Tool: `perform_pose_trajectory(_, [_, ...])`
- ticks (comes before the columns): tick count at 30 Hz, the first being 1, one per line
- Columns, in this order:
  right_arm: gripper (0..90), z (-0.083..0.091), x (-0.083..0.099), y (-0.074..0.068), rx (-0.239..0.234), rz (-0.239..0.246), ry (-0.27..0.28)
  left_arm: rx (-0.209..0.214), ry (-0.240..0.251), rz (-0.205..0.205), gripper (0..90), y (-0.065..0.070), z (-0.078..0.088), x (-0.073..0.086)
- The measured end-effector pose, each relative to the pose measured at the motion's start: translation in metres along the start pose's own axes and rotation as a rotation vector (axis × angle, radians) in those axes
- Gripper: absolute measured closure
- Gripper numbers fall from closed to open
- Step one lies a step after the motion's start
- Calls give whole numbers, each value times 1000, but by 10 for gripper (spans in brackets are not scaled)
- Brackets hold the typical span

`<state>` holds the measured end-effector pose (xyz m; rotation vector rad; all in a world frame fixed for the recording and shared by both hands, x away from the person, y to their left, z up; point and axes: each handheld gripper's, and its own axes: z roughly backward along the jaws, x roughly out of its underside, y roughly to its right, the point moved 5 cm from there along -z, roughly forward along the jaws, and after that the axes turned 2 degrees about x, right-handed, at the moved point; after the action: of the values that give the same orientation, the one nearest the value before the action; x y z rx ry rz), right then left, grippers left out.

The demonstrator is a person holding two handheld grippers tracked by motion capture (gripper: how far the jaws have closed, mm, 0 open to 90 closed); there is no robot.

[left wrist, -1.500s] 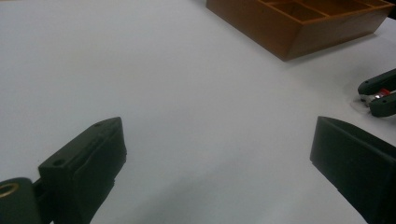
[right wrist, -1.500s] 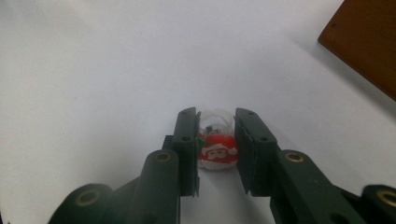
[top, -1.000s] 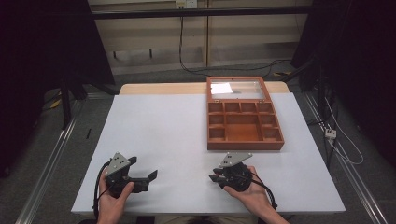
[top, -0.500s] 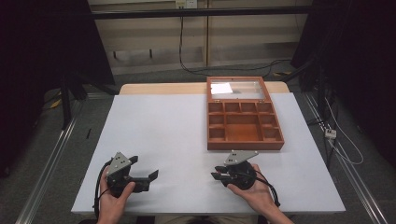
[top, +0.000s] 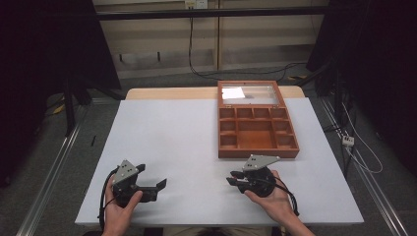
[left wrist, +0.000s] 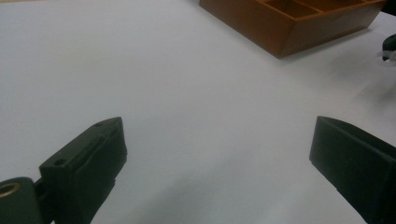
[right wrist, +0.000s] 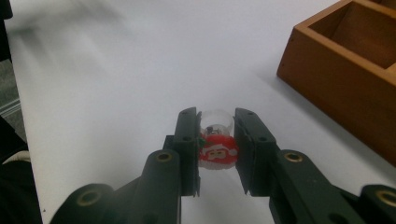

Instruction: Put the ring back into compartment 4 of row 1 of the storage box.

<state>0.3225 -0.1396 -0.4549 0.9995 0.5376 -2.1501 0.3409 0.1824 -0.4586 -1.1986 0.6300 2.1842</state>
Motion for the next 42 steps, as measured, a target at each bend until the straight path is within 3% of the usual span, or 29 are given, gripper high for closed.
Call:
perform_pose_trajectory(22, [719,26,-21,31,57,-31,69,-3,12,8,37,-3,3,0])
perform_pose_trajectory(42, [721,48,-39,73,127,-62,118,6,15,18,37,-4,3,0])
